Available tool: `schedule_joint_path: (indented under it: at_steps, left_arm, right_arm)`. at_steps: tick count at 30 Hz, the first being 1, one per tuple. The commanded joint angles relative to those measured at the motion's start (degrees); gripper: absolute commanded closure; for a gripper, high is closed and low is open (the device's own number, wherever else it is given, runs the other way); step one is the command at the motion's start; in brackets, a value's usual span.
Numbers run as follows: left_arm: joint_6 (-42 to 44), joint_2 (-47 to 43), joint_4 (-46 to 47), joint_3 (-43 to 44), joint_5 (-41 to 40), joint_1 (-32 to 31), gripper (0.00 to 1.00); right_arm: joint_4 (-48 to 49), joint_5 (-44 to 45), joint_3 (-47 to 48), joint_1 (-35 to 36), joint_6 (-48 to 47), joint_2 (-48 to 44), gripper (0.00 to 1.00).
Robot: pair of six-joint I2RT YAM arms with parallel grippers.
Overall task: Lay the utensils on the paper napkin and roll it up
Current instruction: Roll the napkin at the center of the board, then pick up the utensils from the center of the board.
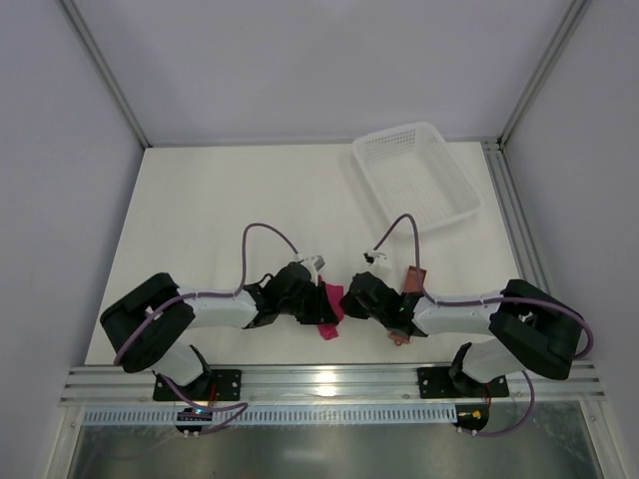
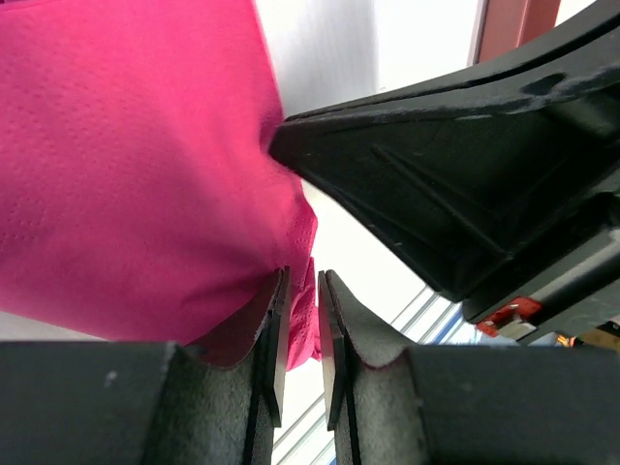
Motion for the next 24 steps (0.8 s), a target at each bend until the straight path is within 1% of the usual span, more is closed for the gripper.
schedule_joint_path:
  at_steps: [1,2,5,6,7,9,10,11,12,13,14,16,17,19,22,24]
  left_arm:
    - [-0.1,0.4,0.3,-1.7,-0.8,-0.9,0.78]
    - [0.0,0.1,0.1,-1.9,-0.9,-0.9,0.78]
    - [0.5,-1.0,-1.2,-2.2,-1.9,-0.9,0.78]
    - [0.5,-1.5,-1.8,-2.3,-2.3,-0.9,0.78]
    - [0.7,-1.7,-1.9,-2.5,-2.4,-0.9,0.78]
    - [1.1,-2.5,-2.3,-2.9,-2.9,-0.9,0.78]
    - [1.4,-2.6,-2.4,-3.1,-2.9,-0.9,0.78]
    - [1.6,-2.9,-2.5,-3.1,-2.9,-0.8,0.78]
    - [1.7,-2.8,-2.6,-3.1,-2.9,-0.8,0.78]
    - [1.7,-2.8,-2.6,-3.1,-2.8,-0.9,0.78]
    - [1.8,-2.8,-2.8,-3.1,-2.8,-0.8,0.78]
    - [1.8,-3.0,-3.2,-3.2,-2.9,-0.8,0.78]
    - [2.0,-3.2,-3.3,-3.5,-2.9,-0.9,0.78]
    - [2.1,-3.6,-3.5,-3.7,-3.0,-0.8,0.78]
    - [2.3,-4.4,-3.9,-4.0,-3.4,-0.9,0.78]
    - [2.5,-4.7,-4.5,-4.0,-3.4,-0.9,0.78]
  right_arm:
    - [-4.6,-0.9,2.9,-0.7,-7.1,-5.1,0.92]
    - [-5.5,-1.6,3.8,-1.0,-8.6,-6.1,0.91]
    - [-5.4,-7.0,6.3,-3.7,-13.9,-8.3,0.86]
    - [-4.4,-8.8,7.1,-4.5,-15.9,-8.3,0.82]
    - [-3.8,-13.1,7.7,-6.0,-17.5,-8.0,0.8]
    - [-2.5,-17.0,9.8,-7.4,-21.5,-5.6,0.79]
    - [-1.5,-24.8,10.5,-8.4,-22.5,-4.3,0.78]
    - [-0.7,-27.1,11.3,-10.1,-23.2,-2.7,0.78]
    - [-0.3,-29.4,12.7,-10.9,-23.4,0.8,0.78]
    - [0.9,-34.1,13.0,-11.4,-23.6,2.2,0.78]
    - [4.2,-36.3,13.1,-12.2,-23.6,3.6,0.78]
    - [7.6,-38.7,12.4,-12.3,-22.4,5.8,0.79]
    - [11.7,-42.4,11.7,-12.3,-22.1,6.3,0.78]
    - [15.2,-45.1,11.4,-12.3,-20.7,8.4,0.79]
    - [16.6,-46.8,11.1,-12.4,-19.8,11.5,0.81]
    - [19.5,-47.3,9.4,-12.8,-18.6,12.8,0.82]
